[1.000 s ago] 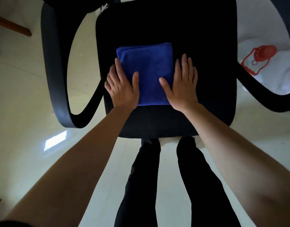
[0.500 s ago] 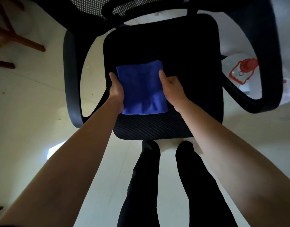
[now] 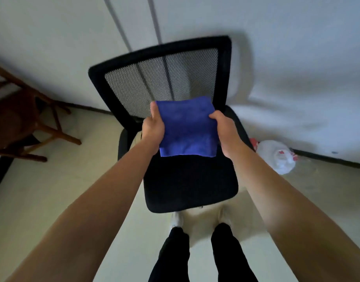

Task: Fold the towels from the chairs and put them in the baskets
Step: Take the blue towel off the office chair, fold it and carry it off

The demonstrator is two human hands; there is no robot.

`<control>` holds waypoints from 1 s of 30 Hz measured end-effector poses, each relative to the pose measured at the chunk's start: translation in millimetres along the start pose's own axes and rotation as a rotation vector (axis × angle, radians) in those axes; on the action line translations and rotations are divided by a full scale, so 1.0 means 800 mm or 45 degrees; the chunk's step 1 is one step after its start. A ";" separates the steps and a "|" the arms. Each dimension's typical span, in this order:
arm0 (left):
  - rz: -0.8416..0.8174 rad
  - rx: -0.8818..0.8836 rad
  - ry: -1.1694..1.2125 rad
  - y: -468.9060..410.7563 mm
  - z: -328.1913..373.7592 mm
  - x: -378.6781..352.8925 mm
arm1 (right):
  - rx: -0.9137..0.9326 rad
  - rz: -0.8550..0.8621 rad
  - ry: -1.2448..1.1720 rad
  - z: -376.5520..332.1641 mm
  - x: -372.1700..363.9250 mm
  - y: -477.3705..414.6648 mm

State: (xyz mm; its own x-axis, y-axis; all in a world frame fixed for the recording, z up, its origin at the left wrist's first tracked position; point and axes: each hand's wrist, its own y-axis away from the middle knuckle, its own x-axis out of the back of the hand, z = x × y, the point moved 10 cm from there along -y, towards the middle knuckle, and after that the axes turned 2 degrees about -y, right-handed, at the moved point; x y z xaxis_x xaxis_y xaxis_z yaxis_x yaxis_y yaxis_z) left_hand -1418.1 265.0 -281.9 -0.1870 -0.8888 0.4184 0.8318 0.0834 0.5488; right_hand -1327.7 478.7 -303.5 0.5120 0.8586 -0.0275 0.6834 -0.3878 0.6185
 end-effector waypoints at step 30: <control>-2.052 -1.403 -0.168 1.126 -0.132 -0.311 | 0.774 1.657 -0.714 0.333 0.547 1.107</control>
State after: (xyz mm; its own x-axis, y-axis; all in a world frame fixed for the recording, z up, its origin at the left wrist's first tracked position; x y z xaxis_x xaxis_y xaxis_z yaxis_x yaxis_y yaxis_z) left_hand -567.1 513.8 31.8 -0.9686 0.2036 0.1425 -0.2280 -0.9561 -0.1842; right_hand -359.8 421.8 23.1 0.9307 -0.3493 -0.1085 -0.3459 -0.9370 0.0489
